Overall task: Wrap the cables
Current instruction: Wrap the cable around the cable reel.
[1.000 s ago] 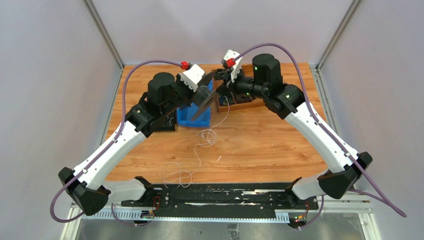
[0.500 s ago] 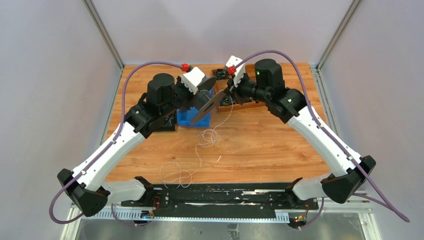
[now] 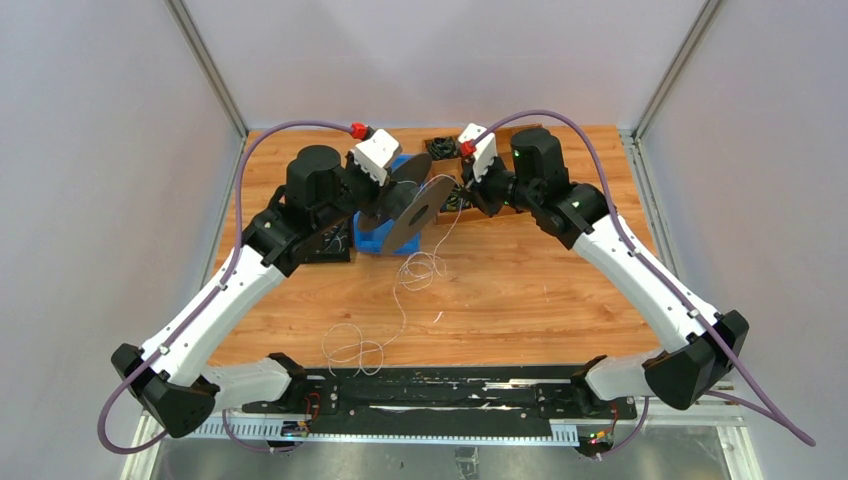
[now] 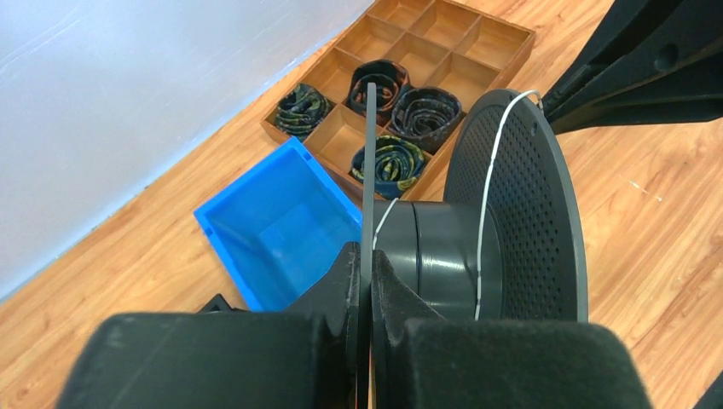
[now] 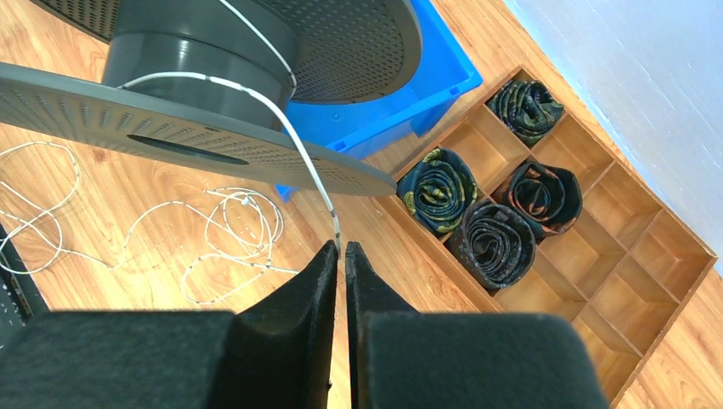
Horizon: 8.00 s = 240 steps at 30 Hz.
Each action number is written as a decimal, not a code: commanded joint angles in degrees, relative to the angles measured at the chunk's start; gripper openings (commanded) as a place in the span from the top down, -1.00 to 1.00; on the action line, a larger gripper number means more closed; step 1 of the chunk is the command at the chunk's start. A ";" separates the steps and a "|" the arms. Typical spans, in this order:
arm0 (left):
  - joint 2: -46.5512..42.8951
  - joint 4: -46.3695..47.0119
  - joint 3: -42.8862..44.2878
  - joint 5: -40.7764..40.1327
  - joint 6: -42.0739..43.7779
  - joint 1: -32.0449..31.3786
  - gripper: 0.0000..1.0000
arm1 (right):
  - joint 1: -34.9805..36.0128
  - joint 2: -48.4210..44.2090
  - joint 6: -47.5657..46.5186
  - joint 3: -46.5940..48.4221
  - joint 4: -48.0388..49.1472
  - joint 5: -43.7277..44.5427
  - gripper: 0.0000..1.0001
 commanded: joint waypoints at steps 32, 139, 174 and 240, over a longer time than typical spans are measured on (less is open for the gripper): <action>-1.50 7.36 0.98 7.03 -9.19 3.59 0.99 | -5.03 -2.95 14.33 -12.33 15.86 -11.93 0.44; 6.45 18.23 -1.44 18.69 -64.68 28.63 0.99 | -4.10 6.00 24.48 -25.84 33.99 -22.74 0.99; 6.48 26.23 -6.01 22.92 -77.86 32.05 0.99 | 3.96 6.80 20.56 -27.23 36.45 -21.93 0.79; 5.95 8.30 7.22 -7.07 -24.74 10.65 0.99 | 16.66 19.24 19.08 22.14 0.04 -18.25 0.97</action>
